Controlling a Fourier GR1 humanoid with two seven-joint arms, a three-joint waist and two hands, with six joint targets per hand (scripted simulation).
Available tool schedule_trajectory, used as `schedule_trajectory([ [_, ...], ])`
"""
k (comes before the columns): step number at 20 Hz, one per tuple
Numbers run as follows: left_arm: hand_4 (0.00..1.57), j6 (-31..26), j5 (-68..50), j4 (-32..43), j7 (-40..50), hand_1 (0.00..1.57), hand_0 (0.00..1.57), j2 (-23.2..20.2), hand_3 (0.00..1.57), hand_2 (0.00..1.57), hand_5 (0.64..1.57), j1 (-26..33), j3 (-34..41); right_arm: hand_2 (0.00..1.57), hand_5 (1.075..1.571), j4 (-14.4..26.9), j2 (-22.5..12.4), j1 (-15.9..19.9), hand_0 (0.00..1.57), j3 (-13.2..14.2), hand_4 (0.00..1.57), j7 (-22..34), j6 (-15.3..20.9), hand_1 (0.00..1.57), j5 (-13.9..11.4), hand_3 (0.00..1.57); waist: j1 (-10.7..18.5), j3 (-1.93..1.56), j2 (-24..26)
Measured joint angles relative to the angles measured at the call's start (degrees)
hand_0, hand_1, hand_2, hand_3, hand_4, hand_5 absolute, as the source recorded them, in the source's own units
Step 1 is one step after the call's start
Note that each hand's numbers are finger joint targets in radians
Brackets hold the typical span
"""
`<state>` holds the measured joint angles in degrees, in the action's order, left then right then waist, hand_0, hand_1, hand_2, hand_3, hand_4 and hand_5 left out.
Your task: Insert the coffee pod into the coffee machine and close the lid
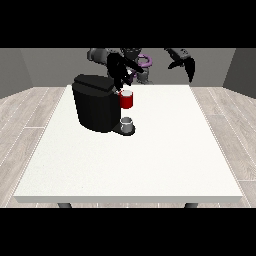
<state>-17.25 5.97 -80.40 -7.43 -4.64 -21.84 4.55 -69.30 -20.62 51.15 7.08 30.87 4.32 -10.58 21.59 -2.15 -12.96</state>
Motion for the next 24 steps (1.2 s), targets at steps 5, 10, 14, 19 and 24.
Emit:
schedule_trajectory([
  [5, 0.00, -0.97, -0.43, 0.13, -0.02, 0.00, 0.00, 0.58, 0.00, 0.00, 1.571, -2.44, -0.97, 0.00, 1.571, -3.69, 0.04, 3.61, 0.00, -0.68, 0.00, 0.67, -0.14, 0.00, -0.12, 0.00, 4.92, 0.56, -2.45],
  [10, 0.33, -1.78, -0.90, -0.72, 0.50, 0.00, 0.00, 0.26, 0.00, 0.00, 1.571, -5.74, -1.27, 0.00, 1.571, -3.54, 1.69, 9.70, 0.00, -2.70, 0.00, -7.34, -0.75, 0.00, -0.35, 0.00, 8.54, 1.72, -6.33],
  [14, 0.32, -1.99, -1.29, -1.82, 2.04, 0.00, 0.00, 0.04, 0.00, 0.00, 1.571, -6.92, -1.31, 0.00, 1.571, -0.15, 3.48, 12.48, 0.00, -2.71, 0.00, -11.73, -0.48, 0.00, 0.02, 0.00, 9.30, 2.00, -7.66],
  [19, 0.33, -2.10, -1.41, -2.94, 2.57, 0.00, 0.00, 0.26, 0.00, 0.00, 1.571, -7.33, -1.88, 0.00, 1.571, 4.91, 4.75, 16.10, 0.00, -2.29, 0.00, -14.98, -0.46, 0.00, 0.20, 0.00, 9.19, 2.13, -8.42],
  [24, 0.27, -1.76, -0.95, -4.63, 3.56, 0.00, 0.00, 1.26, 0.00, 0.00, 1.571, -5.31, -3.33, 0.00, 1.571, 8.47, 7.18, 16.31, 0.00, -2.52, 0.00, -19.53, -0.16, 0.00, 0.43, 0.00, 7.98, 2.16, -6.92],
])
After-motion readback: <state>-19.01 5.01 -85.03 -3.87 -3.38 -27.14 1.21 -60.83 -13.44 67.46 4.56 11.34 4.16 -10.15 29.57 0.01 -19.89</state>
